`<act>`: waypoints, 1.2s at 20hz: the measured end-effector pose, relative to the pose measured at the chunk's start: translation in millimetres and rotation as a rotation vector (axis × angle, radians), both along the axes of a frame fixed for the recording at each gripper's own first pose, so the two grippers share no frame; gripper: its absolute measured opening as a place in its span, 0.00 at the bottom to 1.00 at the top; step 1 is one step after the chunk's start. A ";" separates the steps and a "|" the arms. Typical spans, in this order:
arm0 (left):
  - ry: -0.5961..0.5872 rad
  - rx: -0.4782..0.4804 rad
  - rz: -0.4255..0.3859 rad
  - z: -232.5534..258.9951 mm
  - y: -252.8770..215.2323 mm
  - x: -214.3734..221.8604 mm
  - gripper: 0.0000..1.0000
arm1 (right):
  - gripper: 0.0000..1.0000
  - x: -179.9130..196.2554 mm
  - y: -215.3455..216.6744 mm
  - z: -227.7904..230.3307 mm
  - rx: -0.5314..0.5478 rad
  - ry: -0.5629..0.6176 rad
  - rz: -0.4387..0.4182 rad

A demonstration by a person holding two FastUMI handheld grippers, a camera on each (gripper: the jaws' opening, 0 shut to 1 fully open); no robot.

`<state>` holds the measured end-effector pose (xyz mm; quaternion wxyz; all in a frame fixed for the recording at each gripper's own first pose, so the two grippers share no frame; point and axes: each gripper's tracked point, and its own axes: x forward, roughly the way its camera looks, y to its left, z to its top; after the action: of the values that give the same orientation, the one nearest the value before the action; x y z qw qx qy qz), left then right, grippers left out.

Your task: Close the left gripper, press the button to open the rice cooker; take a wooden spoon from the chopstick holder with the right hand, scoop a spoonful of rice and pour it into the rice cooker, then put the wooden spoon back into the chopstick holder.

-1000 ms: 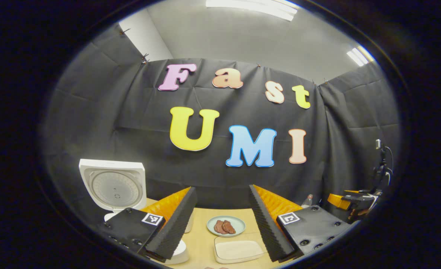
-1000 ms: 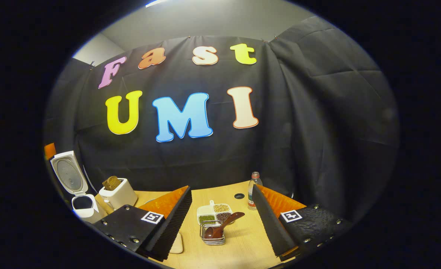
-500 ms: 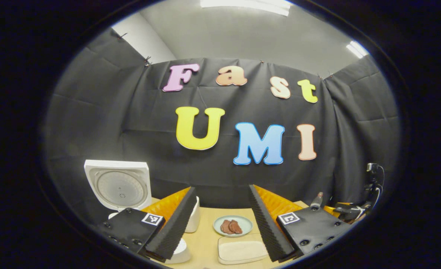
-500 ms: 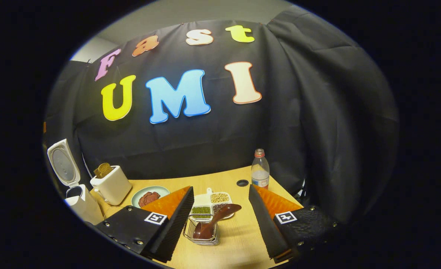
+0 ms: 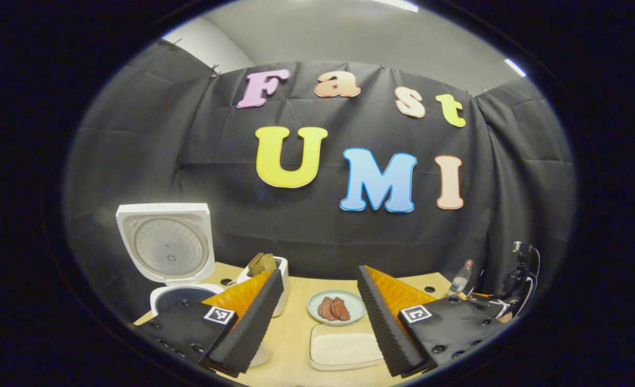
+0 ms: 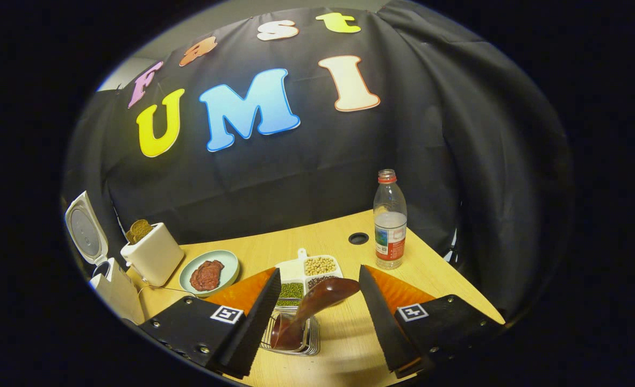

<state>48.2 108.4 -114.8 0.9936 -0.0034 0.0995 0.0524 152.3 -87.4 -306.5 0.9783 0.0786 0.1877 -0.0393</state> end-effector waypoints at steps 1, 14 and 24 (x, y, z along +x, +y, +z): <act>0.008 0.013 -0.004 -3.9 -1.1 -0.1 0.96 | 0.89 1.5 2.2 -6.7 0.016 0.013 0.002; 0.014 0.050 0.009 -2.3 13.1 -8.3 0.96 | 0.15 8.7 32.3 -9.3 0.124 0.050 0.054; -0.066 0.014 0.004 28.0 18.5 -7.1 0.96 | 0.07 -12.2 55.1 90.6 0.066 -0.050 0.128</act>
<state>41.1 126.9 -86.8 0.9963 0.0017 0.0662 0.0549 140.1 -32.3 -215.8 0.9800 0.0997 0.1693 0.0314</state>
